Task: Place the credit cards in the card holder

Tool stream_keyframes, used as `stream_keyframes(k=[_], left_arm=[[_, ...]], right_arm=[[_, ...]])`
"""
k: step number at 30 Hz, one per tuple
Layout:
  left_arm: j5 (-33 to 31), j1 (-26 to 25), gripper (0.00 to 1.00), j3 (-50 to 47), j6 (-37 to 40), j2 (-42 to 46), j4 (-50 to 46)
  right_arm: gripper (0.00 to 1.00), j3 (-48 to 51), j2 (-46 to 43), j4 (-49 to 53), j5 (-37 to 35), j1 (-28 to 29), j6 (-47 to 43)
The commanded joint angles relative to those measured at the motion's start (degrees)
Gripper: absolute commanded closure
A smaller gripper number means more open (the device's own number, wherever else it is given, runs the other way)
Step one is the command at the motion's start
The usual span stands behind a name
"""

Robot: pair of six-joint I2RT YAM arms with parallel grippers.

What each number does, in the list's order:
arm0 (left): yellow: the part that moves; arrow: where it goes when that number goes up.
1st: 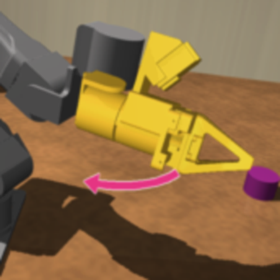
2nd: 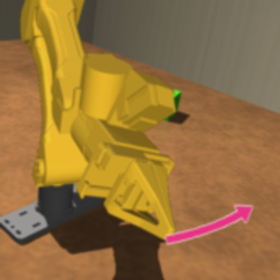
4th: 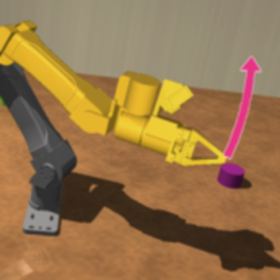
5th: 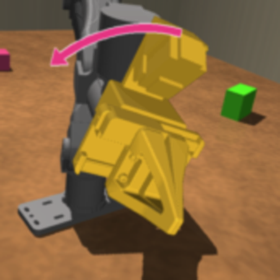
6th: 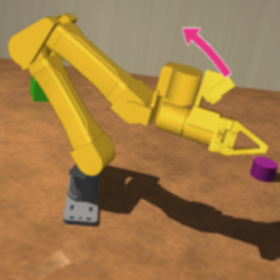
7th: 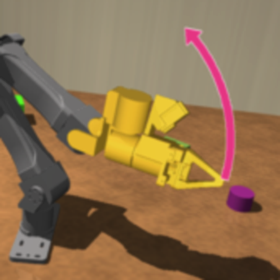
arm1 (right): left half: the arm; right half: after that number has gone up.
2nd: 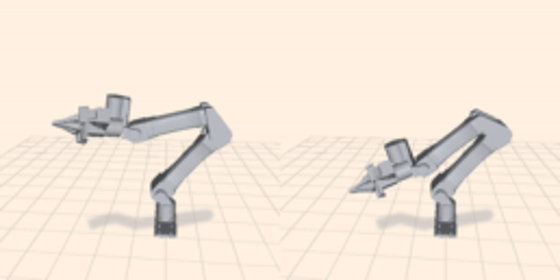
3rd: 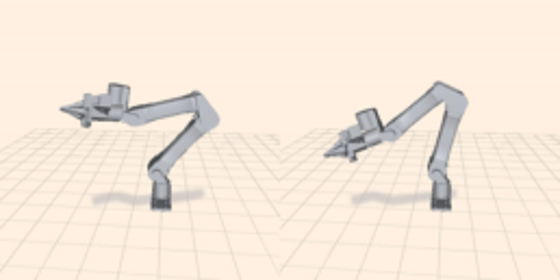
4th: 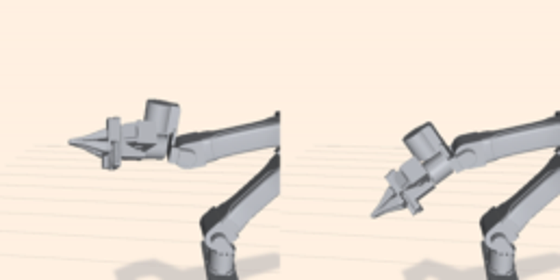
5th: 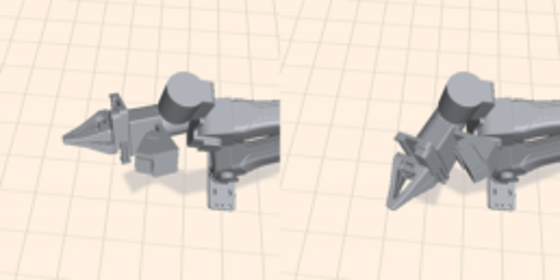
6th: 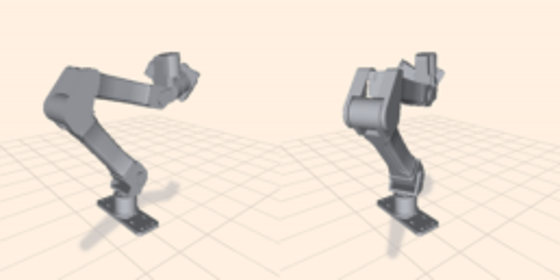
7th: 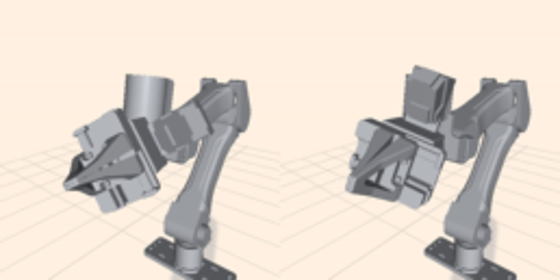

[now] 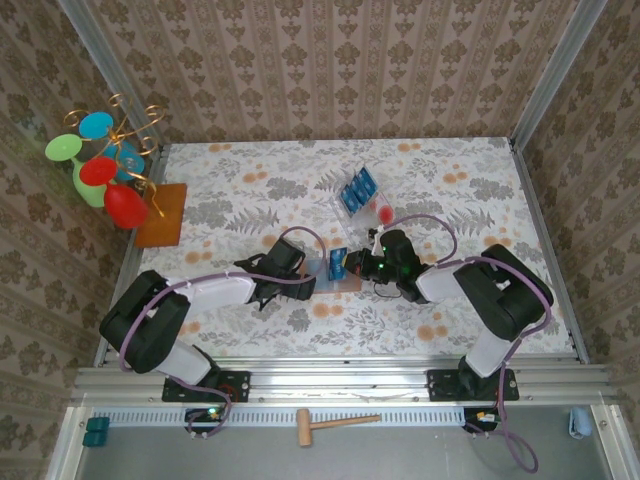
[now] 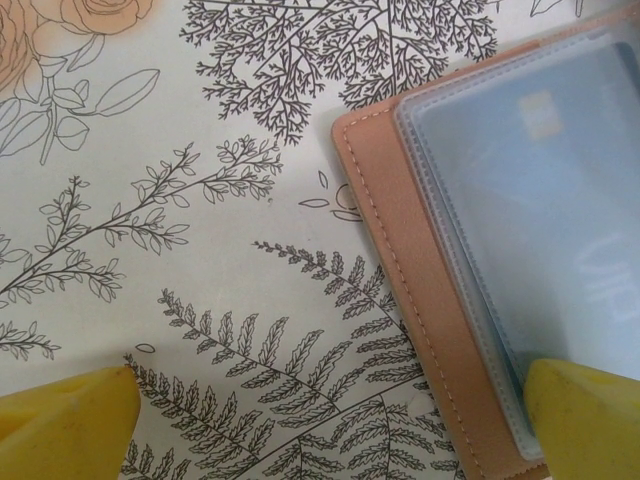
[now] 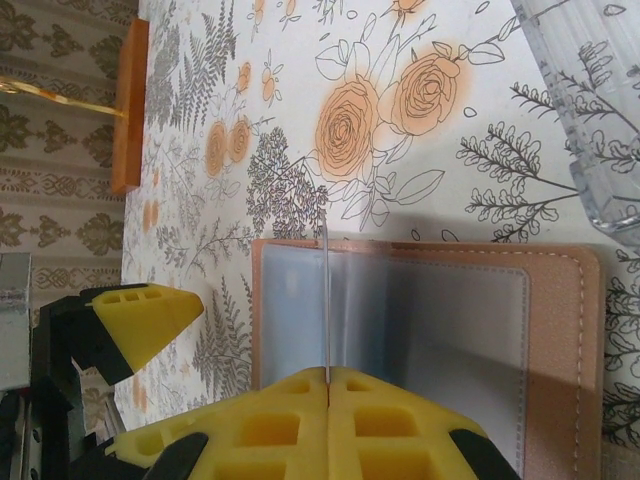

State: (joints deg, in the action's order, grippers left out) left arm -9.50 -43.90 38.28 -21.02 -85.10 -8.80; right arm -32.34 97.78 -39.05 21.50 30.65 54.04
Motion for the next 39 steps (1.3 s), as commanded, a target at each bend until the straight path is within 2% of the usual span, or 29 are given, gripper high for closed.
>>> stream_keyframes(k=[1,32,39], left_arm=[[-1.2,-0.3,0.0,-1.0,-0.7,1.0,-1.7],[-1.5,-0.2,0.0,-1.3,-0.7,1.7,-2.1],[-5.9,0.2,0.0,-1.2,-1.9,3.9,-4.8]], right_arm=[[1.0,0.9,1.4,-3.1,0.7,0.0,0.1],[1.0,2.2,4.6,-7.3,2.8,0.3,1.3],[1.0,2.2,3.8,-7.0,2.5,0.3,1.5]])
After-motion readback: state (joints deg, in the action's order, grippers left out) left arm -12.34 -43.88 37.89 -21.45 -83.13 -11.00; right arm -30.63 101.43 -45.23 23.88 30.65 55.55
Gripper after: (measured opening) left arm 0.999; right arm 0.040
